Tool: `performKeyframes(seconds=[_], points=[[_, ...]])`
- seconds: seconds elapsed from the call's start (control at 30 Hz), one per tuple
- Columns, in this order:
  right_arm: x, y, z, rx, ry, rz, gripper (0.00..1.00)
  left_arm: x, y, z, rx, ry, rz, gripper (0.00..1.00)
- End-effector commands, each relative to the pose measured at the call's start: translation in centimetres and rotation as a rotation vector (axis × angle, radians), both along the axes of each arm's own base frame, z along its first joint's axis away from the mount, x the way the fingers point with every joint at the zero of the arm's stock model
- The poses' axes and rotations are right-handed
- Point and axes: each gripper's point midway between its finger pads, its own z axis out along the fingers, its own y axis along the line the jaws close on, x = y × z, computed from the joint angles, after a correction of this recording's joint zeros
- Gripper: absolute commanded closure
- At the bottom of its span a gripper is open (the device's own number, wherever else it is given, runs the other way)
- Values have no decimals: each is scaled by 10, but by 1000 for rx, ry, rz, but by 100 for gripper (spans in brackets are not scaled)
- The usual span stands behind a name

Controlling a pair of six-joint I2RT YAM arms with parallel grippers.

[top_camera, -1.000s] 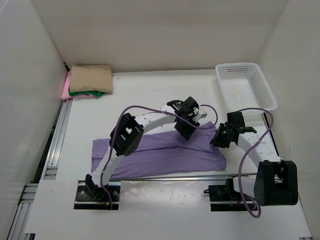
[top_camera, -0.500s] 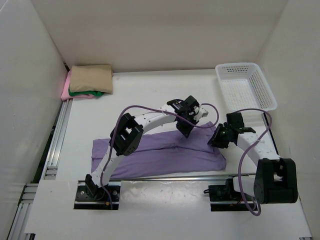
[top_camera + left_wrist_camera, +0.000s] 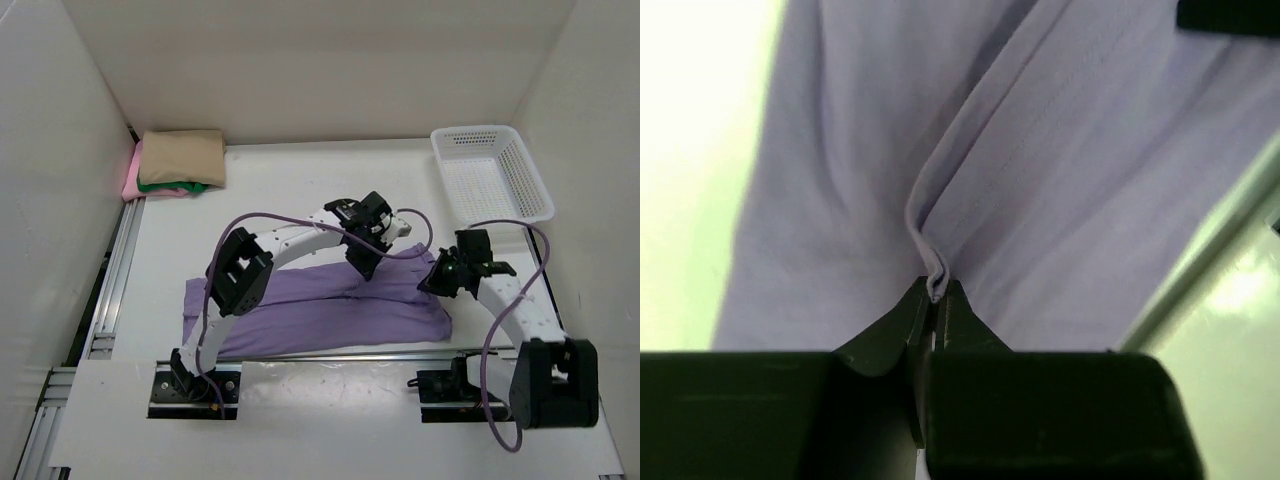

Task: Fold and stack the t-shirts
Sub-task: Fold the other side of the tshirt into a rectangle

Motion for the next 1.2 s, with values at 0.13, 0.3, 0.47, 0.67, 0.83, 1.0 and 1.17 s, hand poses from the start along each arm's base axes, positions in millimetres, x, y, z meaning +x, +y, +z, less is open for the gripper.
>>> performKeyframes(seconds=[0.13,0.3,0.47,0.67,0.83,1.0,1.17], points=[[-50,6,-9,39,51,-53,100,-47,13,32,-52,65,-70,90],[-64,7,-7,39,37,-84,100,-56,16,34,-48,78,-83,90],[-75,10,1,48,23,-85,100,-57,17,40,-56,72,-83,90],[-89,11,-4,58,61,-97,100,-59,20,36,-48,78,-83,90],[-104,12,-20,57,116,-93,100,-60,22,33,-39,85,-82,90],[-107,11,-24,55,126,-93,87,-66,22,26,-23,97,-90,90],[-100,12,-9,42,96,-38,71,-73,26,19,-4,111,-100,90]])
